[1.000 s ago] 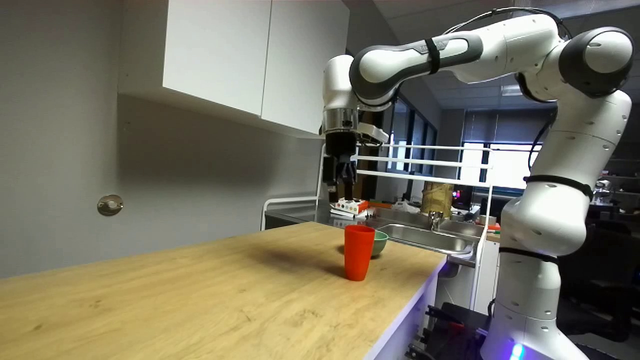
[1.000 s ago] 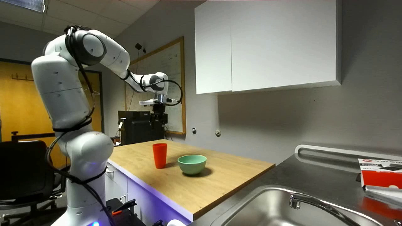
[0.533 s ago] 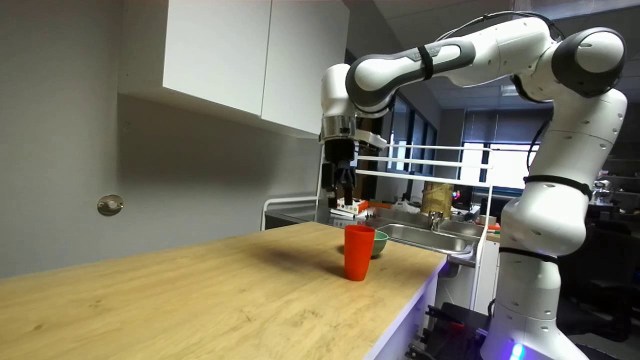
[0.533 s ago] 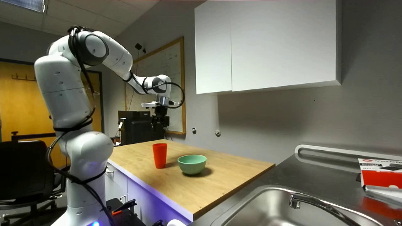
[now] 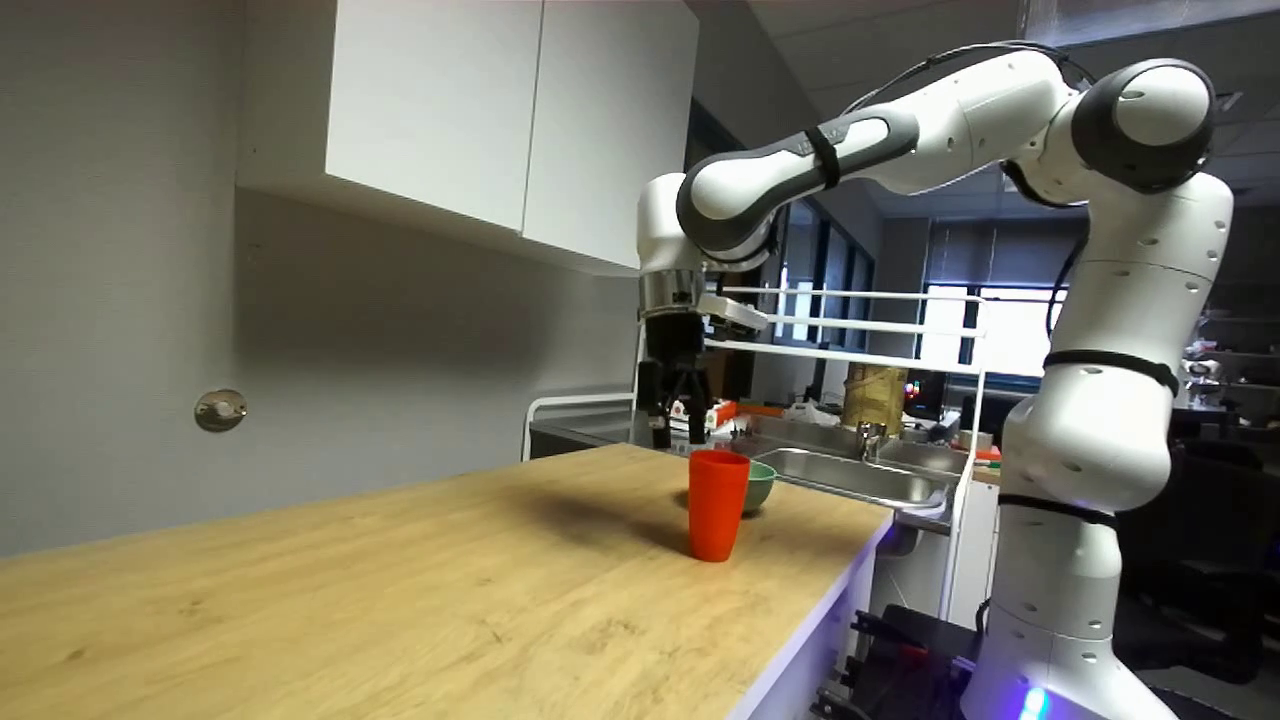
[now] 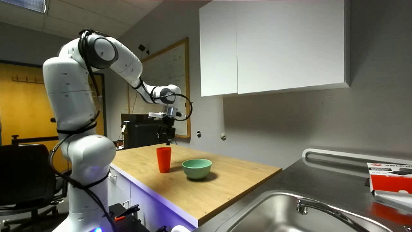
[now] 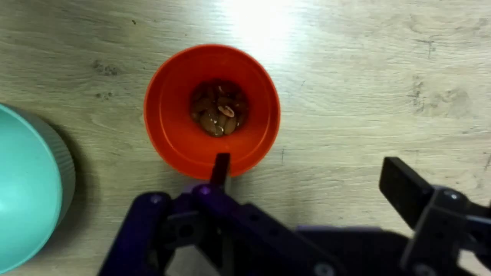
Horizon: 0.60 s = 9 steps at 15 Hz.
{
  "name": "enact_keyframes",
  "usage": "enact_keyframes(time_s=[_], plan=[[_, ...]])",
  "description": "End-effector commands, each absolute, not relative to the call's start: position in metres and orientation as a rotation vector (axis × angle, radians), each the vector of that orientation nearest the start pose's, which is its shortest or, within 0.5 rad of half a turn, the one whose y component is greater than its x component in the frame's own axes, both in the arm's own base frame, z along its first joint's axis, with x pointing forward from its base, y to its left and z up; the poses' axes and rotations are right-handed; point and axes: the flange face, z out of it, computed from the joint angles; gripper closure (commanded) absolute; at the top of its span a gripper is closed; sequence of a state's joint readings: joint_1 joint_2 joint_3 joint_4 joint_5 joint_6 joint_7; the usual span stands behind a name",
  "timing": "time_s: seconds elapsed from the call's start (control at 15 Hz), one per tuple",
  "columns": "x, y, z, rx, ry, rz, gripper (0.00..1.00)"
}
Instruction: Empty the cup into the bowl
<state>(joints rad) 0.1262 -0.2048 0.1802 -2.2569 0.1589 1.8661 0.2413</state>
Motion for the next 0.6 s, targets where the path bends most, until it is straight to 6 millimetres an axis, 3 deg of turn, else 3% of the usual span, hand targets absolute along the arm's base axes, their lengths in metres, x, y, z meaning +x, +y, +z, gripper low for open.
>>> enact_keyframes(time_s=[0.0, 0.27, 0.4, 0.53], plan=[[0.434, 0.146, 0.416, -3.006, 0.09, 0.375, 0.0], [0.424, 0.141, 0.397, -2.951, 0.173, 0.444, 0.0], [0.422, 0.138, 0.391, -2.938, 0.213, 0.453, 0.25], [0.42, 0.137, 0.387, -2.941, 0.24, 0.45, 0.4]])
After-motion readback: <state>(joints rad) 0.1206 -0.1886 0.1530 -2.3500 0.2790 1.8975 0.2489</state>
